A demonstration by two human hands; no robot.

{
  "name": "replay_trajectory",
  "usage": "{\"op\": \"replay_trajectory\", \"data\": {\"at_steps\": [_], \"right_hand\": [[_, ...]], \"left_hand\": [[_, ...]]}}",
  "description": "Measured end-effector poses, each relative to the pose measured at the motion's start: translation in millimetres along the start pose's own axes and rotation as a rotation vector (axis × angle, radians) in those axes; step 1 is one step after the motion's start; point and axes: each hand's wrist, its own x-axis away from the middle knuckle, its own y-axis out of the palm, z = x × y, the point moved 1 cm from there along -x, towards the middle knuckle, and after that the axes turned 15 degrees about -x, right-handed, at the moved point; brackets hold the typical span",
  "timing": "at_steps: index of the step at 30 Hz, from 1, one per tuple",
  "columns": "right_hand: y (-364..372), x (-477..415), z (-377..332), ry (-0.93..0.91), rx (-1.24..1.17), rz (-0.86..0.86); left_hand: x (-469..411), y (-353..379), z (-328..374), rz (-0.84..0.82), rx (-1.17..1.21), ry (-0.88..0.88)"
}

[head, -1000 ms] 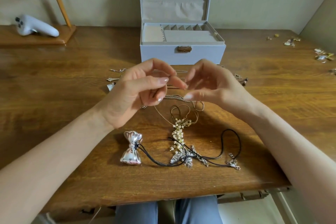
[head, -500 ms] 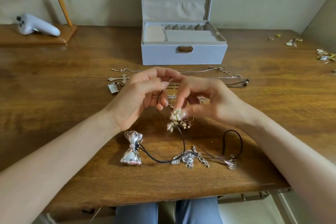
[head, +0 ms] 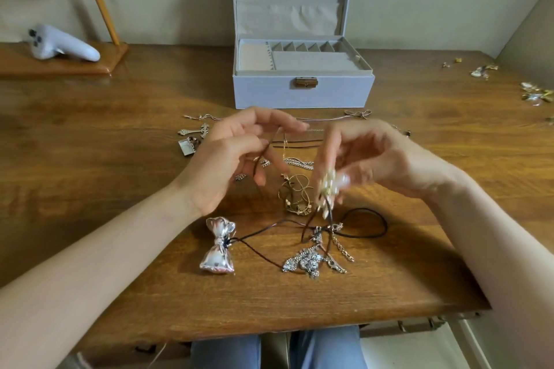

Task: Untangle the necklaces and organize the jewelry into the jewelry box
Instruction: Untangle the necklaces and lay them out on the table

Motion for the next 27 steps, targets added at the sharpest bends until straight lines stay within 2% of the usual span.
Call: {"op": "replay_trajectory", "data": {"at_steps": [3, 6, 8, 11, 12, 13, 16, 18, 20, 23, 25, 27], "right_hand": [[4.1, 0.7, 6.0, 0.230, 0.219, -0.139], [9.1, -0.3, 6.2, 0.312, 0.345, -0.202], [10.6, -3.3, 3.8, 0.233, 0.339, -0.026], [1.9, -9.7, 5.0, -0.050, 0.334, 0.429], [-0.2, -12.4, 7.4, -0.108, 0.372, 0.505], [-1.9, -15.4, 11.3, -0.125, 0.434, 0.514], [2.1, -21.8, 25.6, -0.047, 0.675, 0.375], [4.1, -24.7, 28.5, -0.026, 0.747, 0.363], [4.5, -23.3, 22.7, -0.025, 0.582, 0.411], [0.3, -14.6, 9.6, -0.122, 0.261, 0.496], [-1.5, -11.5, 5.2, -0.191, 0.198, 0.528], [-1.6, -11.1, 4.4, -0.232, 0.184, 0.556]], "left_hand": [[1.1, -1.5, 2.0, 0.029, -0.013, 0.024], [1.7, -3.1, 3.0, 0.050, -0.009, 0.056], [2.1, -3.1, 4.3, 0.047, -0.018, 0.077], [2.4, -1.5, 5.9, 0.013, -0.044, 0.101], [2.4, -1.0, 6.1, -0.010, -0.045, 0.114], [2.2, -1.0, 6.3, -0.038, -0.046, 0.137], [1.3, -1.6, 7.4, -0.135, -0.085, 0.231], [0.9, -1.5, 7.6, -0.109, -0.154, 0.247], [-0.3, -3.5, 5.1, 0.060, -0.275, 0.208], [-2.9, -8.1, -0.6, 0.335, -0.449, 0.168], [-3.7, -10.0, -2.5, 0.394, -0.394, 0.122], [-3.6, -9.5, -2.1, 0.362, -0.236, 0.045]]}}
